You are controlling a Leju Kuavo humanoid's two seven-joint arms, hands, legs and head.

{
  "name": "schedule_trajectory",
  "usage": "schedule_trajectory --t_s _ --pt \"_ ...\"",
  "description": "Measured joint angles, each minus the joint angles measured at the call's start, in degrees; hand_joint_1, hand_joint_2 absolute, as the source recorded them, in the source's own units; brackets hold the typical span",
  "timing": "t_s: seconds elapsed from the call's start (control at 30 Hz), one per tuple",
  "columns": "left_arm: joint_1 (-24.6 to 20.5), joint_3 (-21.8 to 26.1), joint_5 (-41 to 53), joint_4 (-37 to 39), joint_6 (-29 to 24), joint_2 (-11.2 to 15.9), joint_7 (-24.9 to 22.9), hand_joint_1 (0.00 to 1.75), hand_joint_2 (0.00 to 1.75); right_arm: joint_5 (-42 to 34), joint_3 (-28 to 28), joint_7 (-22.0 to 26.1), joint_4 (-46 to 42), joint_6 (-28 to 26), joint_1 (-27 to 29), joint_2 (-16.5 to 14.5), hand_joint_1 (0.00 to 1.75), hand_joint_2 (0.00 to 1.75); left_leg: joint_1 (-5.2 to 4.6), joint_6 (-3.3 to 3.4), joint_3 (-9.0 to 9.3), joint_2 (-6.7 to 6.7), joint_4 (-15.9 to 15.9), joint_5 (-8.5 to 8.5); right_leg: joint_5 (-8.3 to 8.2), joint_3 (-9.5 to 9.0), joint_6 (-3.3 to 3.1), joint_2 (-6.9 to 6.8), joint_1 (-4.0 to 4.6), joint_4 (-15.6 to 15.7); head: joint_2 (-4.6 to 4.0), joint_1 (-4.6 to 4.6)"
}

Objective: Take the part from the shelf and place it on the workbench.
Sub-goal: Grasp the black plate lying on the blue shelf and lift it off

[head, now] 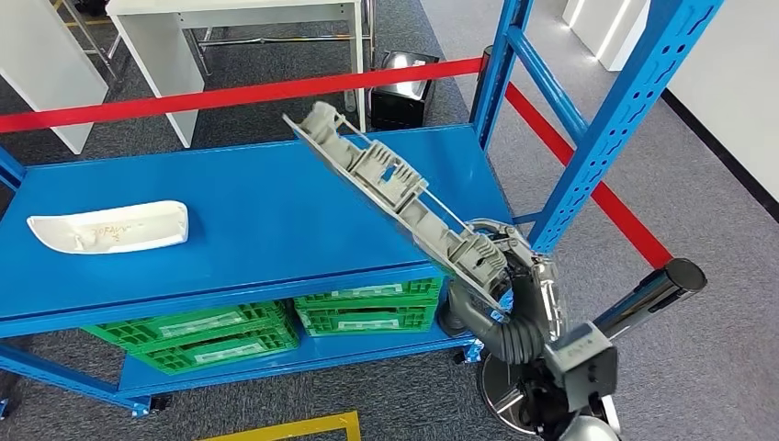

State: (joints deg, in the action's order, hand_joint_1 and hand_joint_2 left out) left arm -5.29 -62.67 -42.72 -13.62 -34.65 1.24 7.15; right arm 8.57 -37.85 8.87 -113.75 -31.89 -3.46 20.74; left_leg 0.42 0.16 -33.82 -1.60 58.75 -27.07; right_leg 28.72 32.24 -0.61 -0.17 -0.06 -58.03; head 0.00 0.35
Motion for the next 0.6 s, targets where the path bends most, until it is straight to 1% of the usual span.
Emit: schedule_trajectory --t_s 0.1,0.23,0.43,0.6 --pt "-0.1 0.2 0.3 0.0 0.2 -0.3 0.4 0.00 1.75 1.4 -0.4 1.1 -4.3 1.5 0.0 0.0 1.75 1.75 0.00 -0.04 0.01 0.03 0.0 -0.02 0.01 0.01 -0.02 0.11 0.00 0.0 0.00 0.00" --pt "-0.1 0.2 0.9 0.0 0.5 -0.6 0.2 0.00 1.75 4.7 -1.5 1.1 -9.3 3.0 0.0 -0.2 1.75 1.75 0.00 -0.05 0.01 0.04 0.0 -0.04 0.02 0.02 -0.03 0.15 -0.01 0.0 0.00 0.01" --pt "-0.1 0.2 1.0 0.0 0.3 -0.7 0.3 0.00 1.75 8.5 -2.7 0.9 -13.7 2.8 -0.2 -0.4 1.75 1.75 0.00 -0.06 0.02 0.05 0.0 -0.04 0.03 0.02 -0.04 0.17 0.00 0.0 0.00 0.00" --pt "-0.1 0.2 1.0 0.0 0.0 -0.7 0.4 0.00 1.75 9.3 -4.1 0.9 -16.7 2.7 -1.1 -0.6 1.75 1.75 0.00 -0.06 0.02 0.06 0.0 -0.04 0.03 0.02 -0.04 0.18 0.00 0.0 0.00 0.01"
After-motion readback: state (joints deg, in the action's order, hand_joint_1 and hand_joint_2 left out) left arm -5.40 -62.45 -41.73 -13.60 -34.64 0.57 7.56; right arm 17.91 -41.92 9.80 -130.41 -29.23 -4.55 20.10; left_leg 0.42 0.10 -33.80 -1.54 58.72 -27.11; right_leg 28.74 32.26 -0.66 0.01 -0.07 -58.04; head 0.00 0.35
